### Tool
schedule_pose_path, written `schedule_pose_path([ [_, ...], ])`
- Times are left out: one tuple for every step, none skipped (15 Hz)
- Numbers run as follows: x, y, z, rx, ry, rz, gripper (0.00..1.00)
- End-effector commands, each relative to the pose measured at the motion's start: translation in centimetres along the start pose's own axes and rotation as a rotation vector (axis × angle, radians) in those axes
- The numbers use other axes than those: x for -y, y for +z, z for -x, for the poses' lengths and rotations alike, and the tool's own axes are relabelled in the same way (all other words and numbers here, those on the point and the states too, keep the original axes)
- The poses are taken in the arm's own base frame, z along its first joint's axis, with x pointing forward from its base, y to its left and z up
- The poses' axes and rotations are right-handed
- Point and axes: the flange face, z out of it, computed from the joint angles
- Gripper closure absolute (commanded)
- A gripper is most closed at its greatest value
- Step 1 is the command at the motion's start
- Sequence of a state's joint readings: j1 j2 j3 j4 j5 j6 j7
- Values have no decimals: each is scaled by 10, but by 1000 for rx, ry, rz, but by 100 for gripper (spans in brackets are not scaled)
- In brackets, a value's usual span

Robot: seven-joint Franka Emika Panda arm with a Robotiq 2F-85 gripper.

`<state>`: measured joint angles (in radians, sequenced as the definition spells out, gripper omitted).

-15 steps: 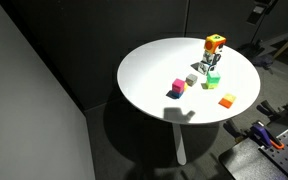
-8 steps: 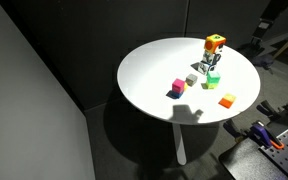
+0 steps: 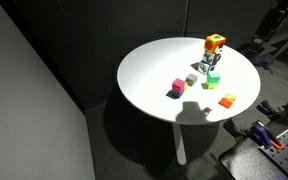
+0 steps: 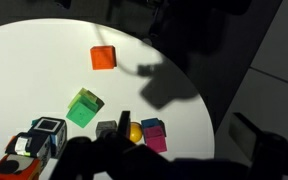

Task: Put the orange block on the grey block

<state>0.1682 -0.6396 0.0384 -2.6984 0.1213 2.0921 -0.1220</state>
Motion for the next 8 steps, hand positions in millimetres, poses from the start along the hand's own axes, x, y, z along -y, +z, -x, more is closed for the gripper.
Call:
schedule_pose_path([
  [-20,19,-2,-25,64,5,0],
  [-25,24,-3,-32,83,5,0],
  [-30,29,-4,-37,100,5,0],
  [-37,34,-5,-42,123,2,0],
  [-42,38,-6,-46,138,3,0],
  [-50,42,-7,-54,159,6,0],
  [-55,45,-8,-61,175,6,0],
  [-61,47,-10,-72,191,18,0],
])
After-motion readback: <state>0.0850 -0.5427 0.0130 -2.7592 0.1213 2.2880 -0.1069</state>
